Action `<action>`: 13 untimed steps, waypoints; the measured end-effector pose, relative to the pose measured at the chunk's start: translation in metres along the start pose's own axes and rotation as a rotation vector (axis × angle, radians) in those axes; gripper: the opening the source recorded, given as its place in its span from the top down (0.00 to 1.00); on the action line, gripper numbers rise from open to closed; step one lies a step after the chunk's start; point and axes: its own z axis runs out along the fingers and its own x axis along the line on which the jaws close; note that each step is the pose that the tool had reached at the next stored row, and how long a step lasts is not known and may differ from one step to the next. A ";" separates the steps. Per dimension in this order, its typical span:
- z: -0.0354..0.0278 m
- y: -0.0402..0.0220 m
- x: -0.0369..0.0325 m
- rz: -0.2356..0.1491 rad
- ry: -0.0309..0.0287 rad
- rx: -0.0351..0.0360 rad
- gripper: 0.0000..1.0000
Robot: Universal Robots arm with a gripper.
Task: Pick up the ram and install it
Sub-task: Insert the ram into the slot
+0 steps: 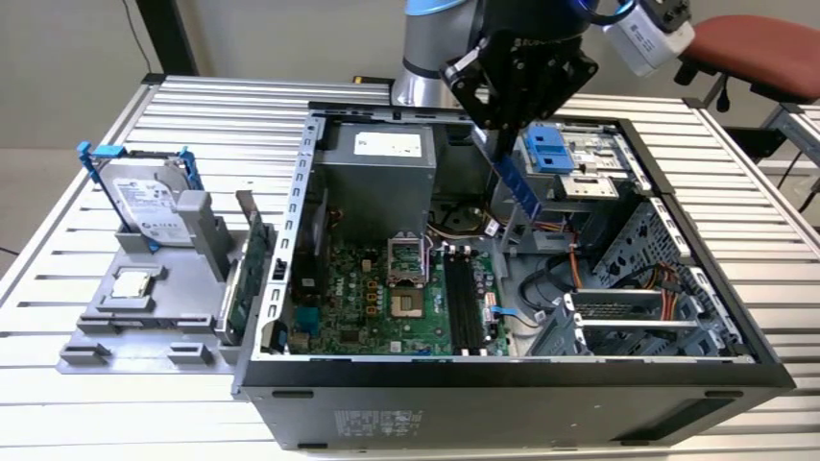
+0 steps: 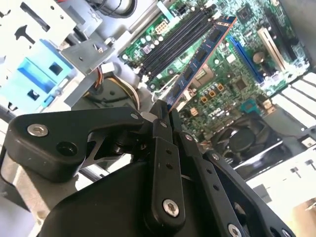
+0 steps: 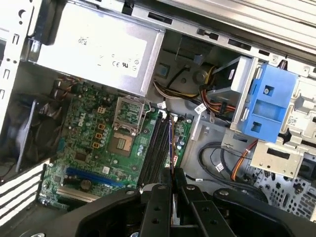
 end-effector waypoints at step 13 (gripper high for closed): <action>0.0002 0.0000 0.0000 0.182 -0.0024 0.0055 1.00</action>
